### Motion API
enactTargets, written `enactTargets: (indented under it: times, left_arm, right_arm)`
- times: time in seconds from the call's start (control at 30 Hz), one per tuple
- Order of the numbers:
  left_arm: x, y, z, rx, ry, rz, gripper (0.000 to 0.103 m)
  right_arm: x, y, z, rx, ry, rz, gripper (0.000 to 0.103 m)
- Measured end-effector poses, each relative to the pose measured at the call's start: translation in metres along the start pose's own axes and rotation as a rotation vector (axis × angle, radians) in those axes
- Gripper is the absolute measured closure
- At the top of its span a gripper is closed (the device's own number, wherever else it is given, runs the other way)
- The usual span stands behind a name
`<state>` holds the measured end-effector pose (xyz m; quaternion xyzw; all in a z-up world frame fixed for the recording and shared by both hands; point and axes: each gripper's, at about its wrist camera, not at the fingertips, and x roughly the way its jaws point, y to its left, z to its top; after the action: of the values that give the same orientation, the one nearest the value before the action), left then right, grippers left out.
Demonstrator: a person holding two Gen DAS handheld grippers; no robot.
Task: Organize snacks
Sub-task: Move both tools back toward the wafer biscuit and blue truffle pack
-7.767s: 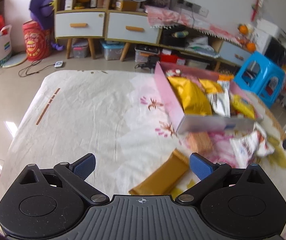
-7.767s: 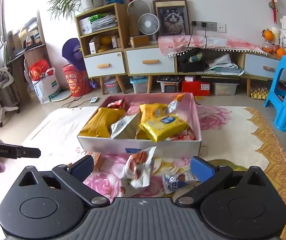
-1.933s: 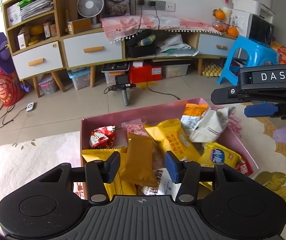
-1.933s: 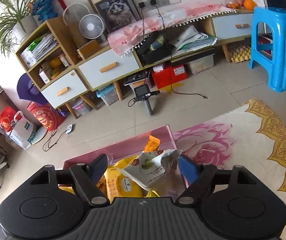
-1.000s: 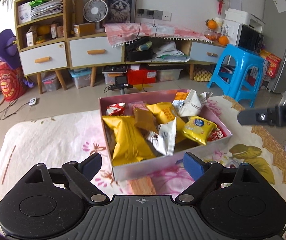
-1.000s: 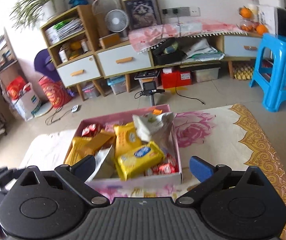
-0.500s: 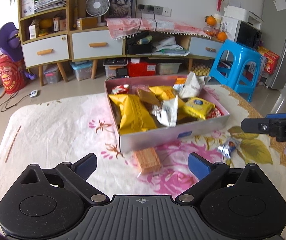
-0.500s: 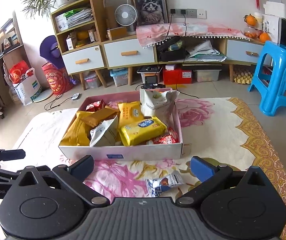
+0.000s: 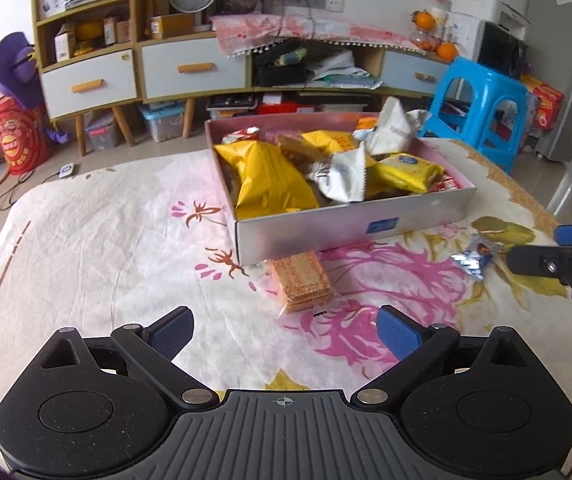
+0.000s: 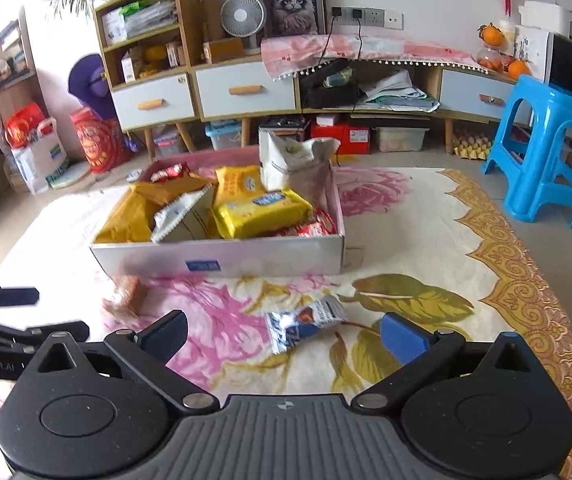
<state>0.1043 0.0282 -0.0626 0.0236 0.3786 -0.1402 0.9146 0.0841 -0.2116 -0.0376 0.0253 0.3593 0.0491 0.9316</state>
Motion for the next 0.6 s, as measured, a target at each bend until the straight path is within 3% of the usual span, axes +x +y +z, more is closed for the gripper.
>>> enactTargets:
  times: [0.13,0.2,0.37,0.6]
  left_arm:
    - [0.015,0.002,0.001,-0.092,0.011,0.007,0.004]
    - [0.021,-0.001,0.002,-0.121,0.009,-0.006,0.004]
    - [0.036,-0.013,-0.001,-0.077,0.003,0.017,0.004]
    - [0.049,-0.019,-0.002,-0.061,-0.013,0.031,0.005]
  right_arm:
    - [0.007,0.005,-0.004,-0.045,-0.001,-0.035,0.008]
    - [0.011,0.004,-0.004,-0.063,-0.008,0.000,0.008]
    - [0.028,0.003,-0.007,-0.081,0.000,0.017,0.008]
    - [0.050,-0.004,-0.011,-0.096,0.046,-0.023,0.008]
